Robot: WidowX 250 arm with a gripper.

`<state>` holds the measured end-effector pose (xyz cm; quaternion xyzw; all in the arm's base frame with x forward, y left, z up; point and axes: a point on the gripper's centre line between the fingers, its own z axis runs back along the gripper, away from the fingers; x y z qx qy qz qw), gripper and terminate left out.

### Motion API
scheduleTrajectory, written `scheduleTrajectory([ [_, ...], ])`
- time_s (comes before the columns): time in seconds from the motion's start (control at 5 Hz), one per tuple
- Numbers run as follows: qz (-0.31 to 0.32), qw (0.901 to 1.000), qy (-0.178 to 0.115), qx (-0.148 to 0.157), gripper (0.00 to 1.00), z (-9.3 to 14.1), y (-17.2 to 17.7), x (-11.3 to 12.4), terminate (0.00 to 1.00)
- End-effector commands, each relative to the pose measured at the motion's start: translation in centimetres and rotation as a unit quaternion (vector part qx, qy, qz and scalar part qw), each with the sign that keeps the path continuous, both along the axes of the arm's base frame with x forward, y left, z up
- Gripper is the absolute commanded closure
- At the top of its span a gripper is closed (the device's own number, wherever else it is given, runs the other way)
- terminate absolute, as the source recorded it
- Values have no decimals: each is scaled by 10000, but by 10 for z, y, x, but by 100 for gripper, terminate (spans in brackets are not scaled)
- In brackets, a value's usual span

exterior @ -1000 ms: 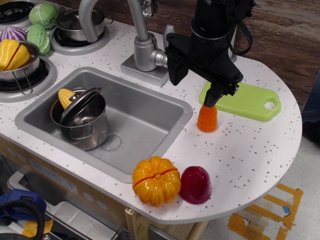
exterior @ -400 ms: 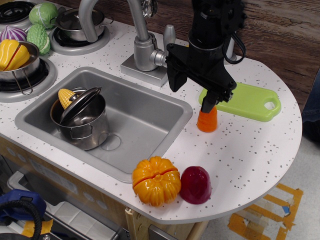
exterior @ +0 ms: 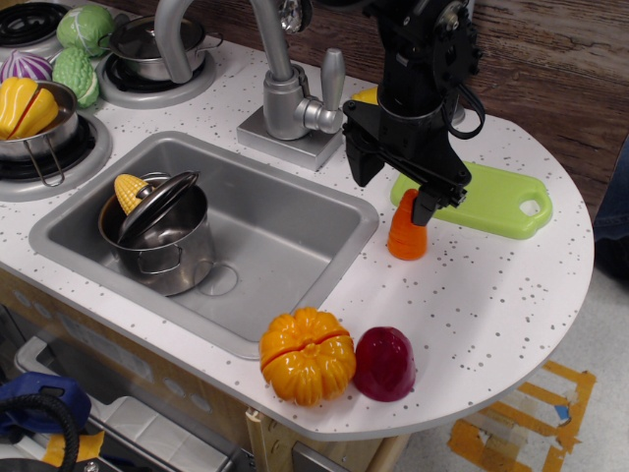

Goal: Put carrot on cutting board

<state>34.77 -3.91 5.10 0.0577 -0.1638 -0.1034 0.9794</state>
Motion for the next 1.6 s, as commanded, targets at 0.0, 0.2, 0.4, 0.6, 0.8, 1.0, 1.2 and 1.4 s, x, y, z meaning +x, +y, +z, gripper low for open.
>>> scheduleTrajectory([
  [0.0,-17,9995,-258,-175,0,0,-5,6,0],
  [0.2,7,9991,-247,-352,0,-7,-7,7,0],
  [0.4,-3,9983,-253,-531,0,-14,-5,5,0],
  [0.6,-19,9975,-304,-634,100,-19,-4,9,0],
  [0.8,-56,9969,-311,-715,100,-18,-5,13,0],
  [1.0,-159,9974,-317,-620,100,-1,-6,20,0],
  [1.2,-206,9983,-286,-456,100,22,-7,30,0],
  [1.4,-241,9981,-435,-359,100,32,-14,47,0],
])
